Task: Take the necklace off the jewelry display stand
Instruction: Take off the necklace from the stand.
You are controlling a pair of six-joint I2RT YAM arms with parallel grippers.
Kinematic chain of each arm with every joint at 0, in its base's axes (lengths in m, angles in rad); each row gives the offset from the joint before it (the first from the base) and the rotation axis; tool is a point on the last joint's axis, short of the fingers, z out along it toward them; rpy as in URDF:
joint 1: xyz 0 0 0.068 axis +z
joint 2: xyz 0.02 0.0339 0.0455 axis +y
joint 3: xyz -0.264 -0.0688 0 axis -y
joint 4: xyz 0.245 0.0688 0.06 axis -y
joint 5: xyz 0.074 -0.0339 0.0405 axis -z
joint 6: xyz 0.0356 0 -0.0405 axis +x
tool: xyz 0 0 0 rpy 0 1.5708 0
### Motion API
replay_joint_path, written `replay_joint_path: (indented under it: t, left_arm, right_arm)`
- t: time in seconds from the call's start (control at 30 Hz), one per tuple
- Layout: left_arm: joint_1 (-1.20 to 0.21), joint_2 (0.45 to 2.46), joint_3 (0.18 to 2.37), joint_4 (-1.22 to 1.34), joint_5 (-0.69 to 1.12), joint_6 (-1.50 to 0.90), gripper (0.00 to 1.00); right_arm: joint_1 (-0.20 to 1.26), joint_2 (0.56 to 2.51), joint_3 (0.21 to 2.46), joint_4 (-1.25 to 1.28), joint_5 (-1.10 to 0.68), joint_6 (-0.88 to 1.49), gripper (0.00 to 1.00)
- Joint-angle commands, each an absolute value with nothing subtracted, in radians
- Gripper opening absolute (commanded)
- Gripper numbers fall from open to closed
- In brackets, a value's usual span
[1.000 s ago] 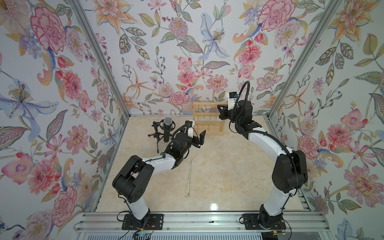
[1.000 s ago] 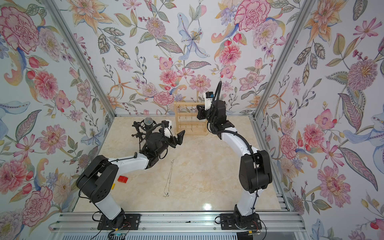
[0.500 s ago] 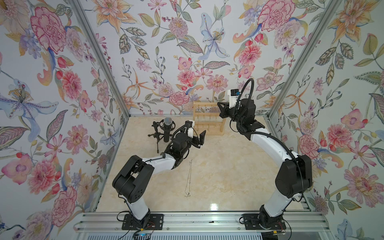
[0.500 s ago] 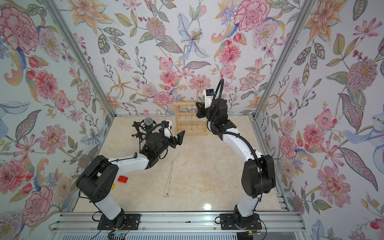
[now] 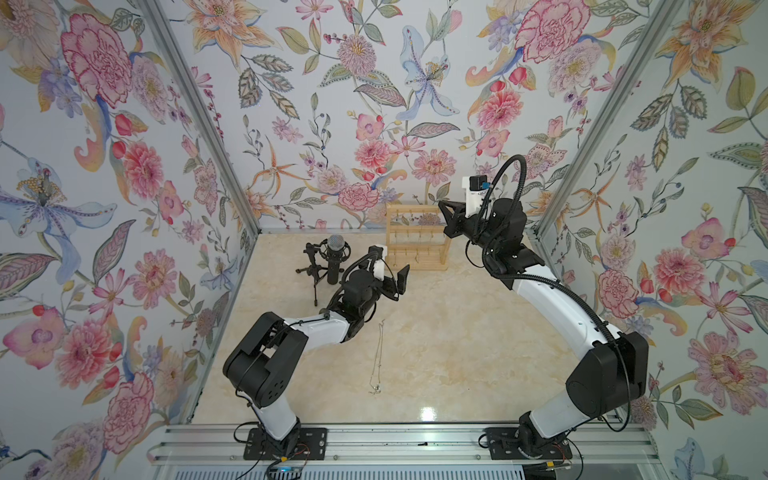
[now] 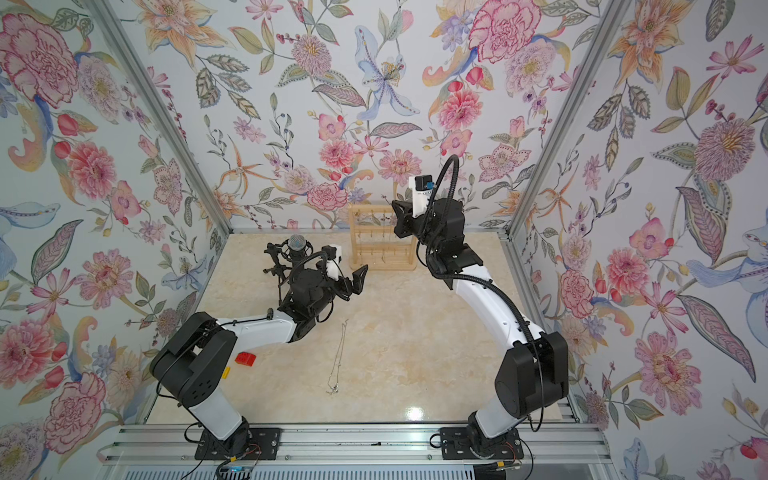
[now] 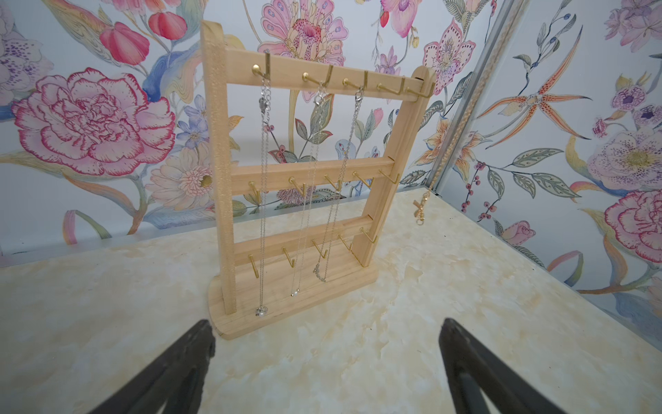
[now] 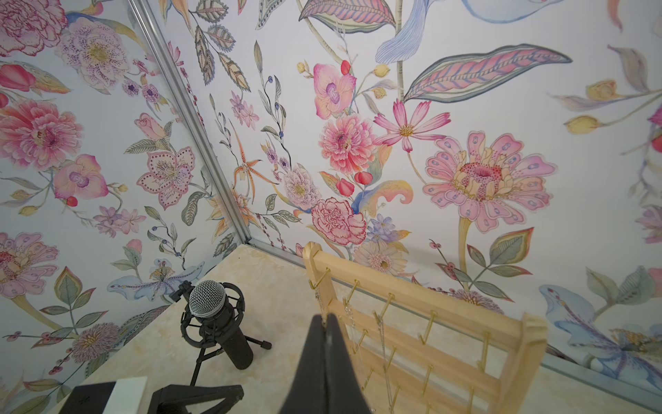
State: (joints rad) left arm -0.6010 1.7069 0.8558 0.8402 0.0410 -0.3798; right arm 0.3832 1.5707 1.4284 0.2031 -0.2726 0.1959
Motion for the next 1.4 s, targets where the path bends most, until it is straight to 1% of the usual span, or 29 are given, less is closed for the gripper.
replay_joint_path:
  t: [0.0, 0.23, 0.47, 0.7, 0.87, 1.13, 1.37]
  left_arm:
    - [-0.588, 1.666, 0.839, 0.892, 0.018, -0.354, 0.99]
    - [-0.588, 1.651, 0.811, 0.933, 0.023, -0.343, 0.99]
    - [-0.587, 1.624, 0.750, 1.050, 0.080, -0.342, 0.99]
    - [-0.589, 1.584, 0.678, 1.230, 0.257, -0.372, 0.99]
    - [-0.595, 1.578, 0.666, 1.304, 0.374, -0.413, 0.99]
    - [-0.632, 1.595, 0.721, 1.285, 0.510, -0.426, 0.99]
    - [-0.680, 1.615, 0.799, 1.161, 0.545, -0.379, 0.95]
  right_arm:
    - [0.391, 1.520, 1.397, 0.210, -0.284, 0.175, 0.00]
    - [0.396, 1.456, 1.363, 0.186, -0.315, 0.167, 0.00]
    - [0.418, 1.384, 1.318, 0.161, -0.337, 0.160, 0.00]
    - [0.442, 1.309, 1.263, 0.143, -0.351, 0.162, 0.00]
    - [0.452, 1.255, 1.221, 0.132, -0.369, 0.176, 0.00]
    - [0.463, 1.166, 1.155, 0.111, -0.382, 0.192, 0.00]
    - [0.467, 1.110, 1.114, 0.094, -0.389, 0.209, 0.00]
